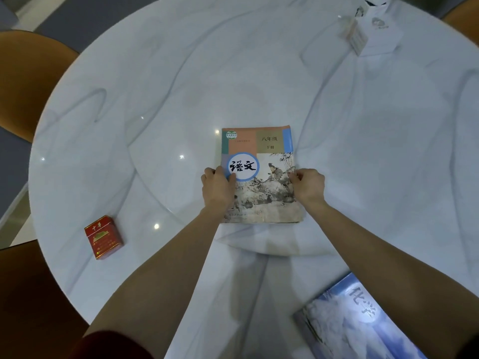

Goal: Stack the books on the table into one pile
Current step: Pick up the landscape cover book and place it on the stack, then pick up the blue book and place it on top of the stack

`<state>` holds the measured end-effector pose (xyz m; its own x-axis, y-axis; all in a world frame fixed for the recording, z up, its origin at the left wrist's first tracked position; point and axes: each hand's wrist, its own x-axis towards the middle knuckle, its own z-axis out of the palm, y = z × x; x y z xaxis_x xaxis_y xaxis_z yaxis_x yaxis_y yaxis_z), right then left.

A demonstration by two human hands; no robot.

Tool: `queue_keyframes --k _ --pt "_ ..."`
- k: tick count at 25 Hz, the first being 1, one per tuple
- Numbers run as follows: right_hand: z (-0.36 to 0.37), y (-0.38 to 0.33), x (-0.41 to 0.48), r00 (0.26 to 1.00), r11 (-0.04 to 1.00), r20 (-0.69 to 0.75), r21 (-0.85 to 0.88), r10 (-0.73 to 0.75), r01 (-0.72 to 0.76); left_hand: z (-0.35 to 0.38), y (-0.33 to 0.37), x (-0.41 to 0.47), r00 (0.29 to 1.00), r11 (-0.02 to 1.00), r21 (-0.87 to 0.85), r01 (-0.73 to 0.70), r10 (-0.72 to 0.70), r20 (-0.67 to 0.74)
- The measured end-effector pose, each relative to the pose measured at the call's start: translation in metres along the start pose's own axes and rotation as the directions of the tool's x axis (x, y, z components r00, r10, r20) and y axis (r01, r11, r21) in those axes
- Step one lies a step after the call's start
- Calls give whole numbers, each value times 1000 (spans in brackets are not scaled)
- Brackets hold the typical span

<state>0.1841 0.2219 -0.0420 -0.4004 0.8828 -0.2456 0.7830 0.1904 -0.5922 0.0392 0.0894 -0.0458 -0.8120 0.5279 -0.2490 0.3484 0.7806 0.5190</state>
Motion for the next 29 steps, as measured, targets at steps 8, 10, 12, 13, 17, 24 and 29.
queue_keyframes --k 8,10,12,13,17,24,29 --pt "-33 24 -40 992 1000 121 -13 29 -27 -5 29 -39 962 957 117 -264 270 -35" --pt "-45 47 -62 996 998 87 -53 33 -29 2 45 -58 922 922 46 -386 384 40" --pt "-58 72 -85 998 994 33 -94 57 -53 14 59 -83 860 867 -30 -498 498 116" --pt "-64 87 -97 997 992 2 -106 75 -75 22 64 -97 827 840 -55 -539 540 158" --pt "-84 143 -147 971 971 -98 -77 218 -226 58 70 -146 720 791 -98 -604 594 359" --pt "-78 214 -233 896 912 -210 -40 391 -408 111 64 -199 583 741 -36 -670 555 593" --pt "-62 240 -277 797 833 -251 79 549 -548 130 55 -218 593 769 -37 -638 522 613"
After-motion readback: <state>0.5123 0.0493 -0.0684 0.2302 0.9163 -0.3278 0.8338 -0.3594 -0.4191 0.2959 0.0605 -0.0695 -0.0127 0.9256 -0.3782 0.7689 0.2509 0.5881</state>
